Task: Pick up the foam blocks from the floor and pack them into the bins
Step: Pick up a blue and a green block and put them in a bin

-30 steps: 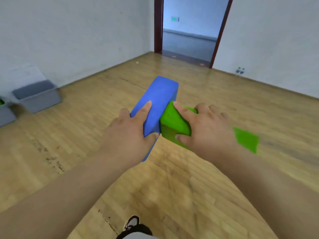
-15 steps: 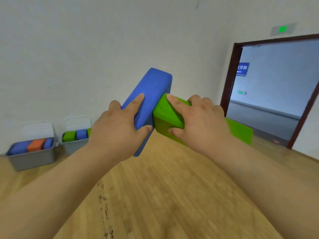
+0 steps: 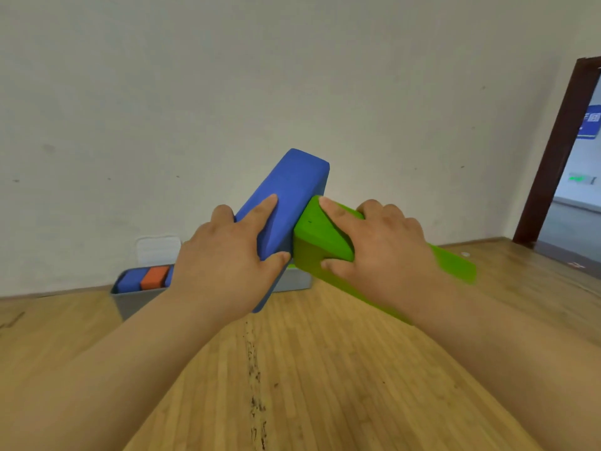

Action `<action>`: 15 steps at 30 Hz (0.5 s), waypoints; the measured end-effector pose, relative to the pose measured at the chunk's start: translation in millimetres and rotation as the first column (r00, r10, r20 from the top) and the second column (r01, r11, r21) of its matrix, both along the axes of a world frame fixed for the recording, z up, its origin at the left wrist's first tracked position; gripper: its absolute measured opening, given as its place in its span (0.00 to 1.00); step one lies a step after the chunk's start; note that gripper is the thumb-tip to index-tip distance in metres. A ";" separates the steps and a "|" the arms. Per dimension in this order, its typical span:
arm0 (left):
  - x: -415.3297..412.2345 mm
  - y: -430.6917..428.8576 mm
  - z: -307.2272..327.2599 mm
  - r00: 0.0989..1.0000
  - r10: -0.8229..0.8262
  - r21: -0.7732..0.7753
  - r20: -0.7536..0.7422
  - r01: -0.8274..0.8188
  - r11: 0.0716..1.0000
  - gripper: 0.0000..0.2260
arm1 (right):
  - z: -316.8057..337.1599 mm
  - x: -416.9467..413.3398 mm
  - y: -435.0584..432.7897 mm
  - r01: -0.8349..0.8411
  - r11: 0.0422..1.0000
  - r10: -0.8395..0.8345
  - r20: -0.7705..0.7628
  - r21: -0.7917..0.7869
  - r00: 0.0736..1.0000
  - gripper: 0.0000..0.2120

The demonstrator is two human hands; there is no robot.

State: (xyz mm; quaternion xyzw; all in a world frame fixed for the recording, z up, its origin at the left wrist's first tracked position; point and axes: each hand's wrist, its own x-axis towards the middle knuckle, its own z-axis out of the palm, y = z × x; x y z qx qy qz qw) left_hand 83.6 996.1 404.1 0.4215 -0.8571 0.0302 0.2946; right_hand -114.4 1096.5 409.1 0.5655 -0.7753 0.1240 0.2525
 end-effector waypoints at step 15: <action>-245.8 -169.9 -23.8 0.978 0.206 0.002 -0.009 -0.206 0.979 0.36 | -24.0 -268.7 -214.9 -0.225 0.974 0.224 -0.033 -0.017 0.974 0.44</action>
